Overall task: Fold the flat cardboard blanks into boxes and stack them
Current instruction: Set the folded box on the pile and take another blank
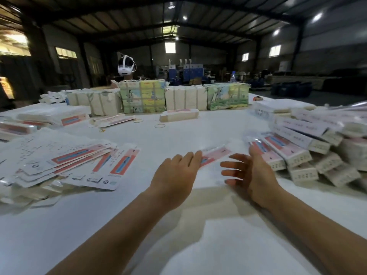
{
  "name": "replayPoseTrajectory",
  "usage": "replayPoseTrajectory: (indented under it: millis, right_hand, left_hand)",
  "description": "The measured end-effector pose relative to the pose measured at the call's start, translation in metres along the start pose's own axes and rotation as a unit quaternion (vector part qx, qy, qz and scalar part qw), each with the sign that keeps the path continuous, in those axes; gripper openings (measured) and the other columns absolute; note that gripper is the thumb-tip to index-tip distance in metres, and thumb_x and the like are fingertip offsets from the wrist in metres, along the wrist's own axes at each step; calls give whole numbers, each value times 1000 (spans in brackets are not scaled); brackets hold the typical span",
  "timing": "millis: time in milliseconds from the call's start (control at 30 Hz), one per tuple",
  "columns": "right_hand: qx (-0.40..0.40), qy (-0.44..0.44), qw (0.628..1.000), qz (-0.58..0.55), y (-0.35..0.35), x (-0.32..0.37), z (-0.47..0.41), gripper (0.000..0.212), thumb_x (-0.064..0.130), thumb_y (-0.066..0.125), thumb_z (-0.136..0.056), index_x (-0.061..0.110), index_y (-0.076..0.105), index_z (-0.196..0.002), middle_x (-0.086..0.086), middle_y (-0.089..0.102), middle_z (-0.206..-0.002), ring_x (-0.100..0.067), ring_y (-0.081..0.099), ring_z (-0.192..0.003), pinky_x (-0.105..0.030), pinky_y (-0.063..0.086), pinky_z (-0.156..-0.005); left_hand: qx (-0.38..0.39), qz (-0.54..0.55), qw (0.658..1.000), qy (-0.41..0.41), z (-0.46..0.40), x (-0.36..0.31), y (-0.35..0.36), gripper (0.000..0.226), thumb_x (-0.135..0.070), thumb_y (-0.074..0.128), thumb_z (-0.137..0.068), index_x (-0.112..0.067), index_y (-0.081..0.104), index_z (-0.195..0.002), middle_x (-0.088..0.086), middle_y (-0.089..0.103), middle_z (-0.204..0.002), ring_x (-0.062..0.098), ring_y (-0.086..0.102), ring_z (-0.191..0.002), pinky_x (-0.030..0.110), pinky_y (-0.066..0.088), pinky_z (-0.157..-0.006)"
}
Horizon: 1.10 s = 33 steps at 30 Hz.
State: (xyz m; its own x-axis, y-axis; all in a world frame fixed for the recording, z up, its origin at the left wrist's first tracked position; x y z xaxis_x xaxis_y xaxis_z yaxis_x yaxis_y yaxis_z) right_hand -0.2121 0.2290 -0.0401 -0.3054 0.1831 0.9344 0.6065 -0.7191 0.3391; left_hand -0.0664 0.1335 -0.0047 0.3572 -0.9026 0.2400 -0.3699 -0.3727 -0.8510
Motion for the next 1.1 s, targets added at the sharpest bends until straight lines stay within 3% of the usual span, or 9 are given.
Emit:
replayPoseTrajectory:
  millis: [200, 333, 500, 600, 767, 833, 933, 1000, 1100]
  right_hand:
    - [6, 28, 999, -21, 1, -4, 8, 11, 8, 53, -93, 5, 54, -82, -11, 66, -56, -19, 61, -42, -23, 45, -34]
    - [38, -6, 998, 46, 6, -3, 10, 7, 7, 54, -92, 5, 57, -86, -8, 70, -64, -19, 66, -52, -24, 47, -38]
    - [72, -60, 988, 122, 11, -1, 15, 20, 20, 53, -96, 27, 56, -115, -5, 74, -78, -16, 69, -63, -26, 52, -48]
    - [64, -184, 948, 253, 11, 10, 23, 45, 27, 49, -98, 53, 31, -131, 2, 70, -89, -10, 64, -62, -25, 55, -58]
    - [93, -273, 833, 472, 29, 1, 32, 44, 31, 46, -99, 29, 41, -142, 13, 54, -111, -8, 61, -80, -13, 48, -68]
    - [109, -230, 867, 429, 29, -4, 30, 44, 30, 51, -97, 30, 42, -141, 11, 57, -113, -11, 63, -81, -15, 50, -66]
    - [166, -84, 962, 199, 29, -9, 29, 30, 18, 59, -92, 28, 65, -119, -1, 71, -100, -16, 65, -77, -24, 51, -58]
    - [208, -19, 975, 73, 32, -8, 30, 23, 11, 58, -89, 22, 74, -102, -8, 72, -94, -18, 66, -77, -28, 53, -57]
    - [229, -22, 970, 79, 31, -7, 29, 21, 7, 59, -88, 19, 76, -91, -12, 72, -95, -20, 66, -77, -28, 53, -58]
  left_hand:
    - [-9, 13, 998, 55, 23, -16, 6, 56, -16, 68, -81, -6, 52, -133, 13, 58, -130, 31, 62, -106, 47, 51, -89]
    - [21, 103, 994, -21, 23, -13, 13, 75, -57, 46, -89, -18, 22, -149, -1, 31, -152, 18, 42, -130, 39, 30, -109]
    - [5, 125, 989, -82, 21, -3, 17, 89, -74, 38, -79, -23, 15, -149, -6, 38, -140, 10, 43, -119, 23, 38, -98]
    - [17, 124, 984, -127, 21, 10, 17, 100, -79, 26, -67, -22, 16, -148, -4, 40, -136, 11, 44, -114, 24, 40, -93]
    - [-3, 109, 981, -158, 23, 17, 13, 105, -80, 18, -62, -20, 17, -149, -1, 41, -134, 12, 42, -113, 25, 38, -95]
    - [-9, 79, 984, -161, 23, 16, 13, 103, -81, 16, -64, -20, 19, -148, -1, 42, -134, 14, 42, -114, 27, 38, -96]
    - [-2, 59, 984, -166, 23, 16, 14, 100, -80, 18, -66, -22, 20, -147, -2, 42, -133, 14, 43, -113, 28, 38, -96]
    - [-16, 54, 986, -160, 23, 16, 12, 99, -79, 22, -65, -21, 23, -146, 0, 45, -130, 15, 46, -110, 30, 40, -94]
    - [-49, 64, 988, -132, 22, 15, 10, 93, -75, 50, -69, -18, 33, -141, 4, 51, -123, 19, 50, -104, 35, 44, -90]
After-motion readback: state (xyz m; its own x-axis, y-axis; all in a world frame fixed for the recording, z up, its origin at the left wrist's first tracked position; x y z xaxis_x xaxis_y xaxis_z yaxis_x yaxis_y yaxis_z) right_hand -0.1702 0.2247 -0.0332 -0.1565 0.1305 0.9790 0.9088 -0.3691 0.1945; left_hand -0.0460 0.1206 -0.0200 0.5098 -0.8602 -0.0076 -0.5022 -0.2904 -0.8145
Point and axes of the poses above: each hand's wrist, its own z-axis away from the middle knuckle, its own y-axis out of the palm, x = y × z, the point moved 6 cm from there along -z, towards the middle knuckle
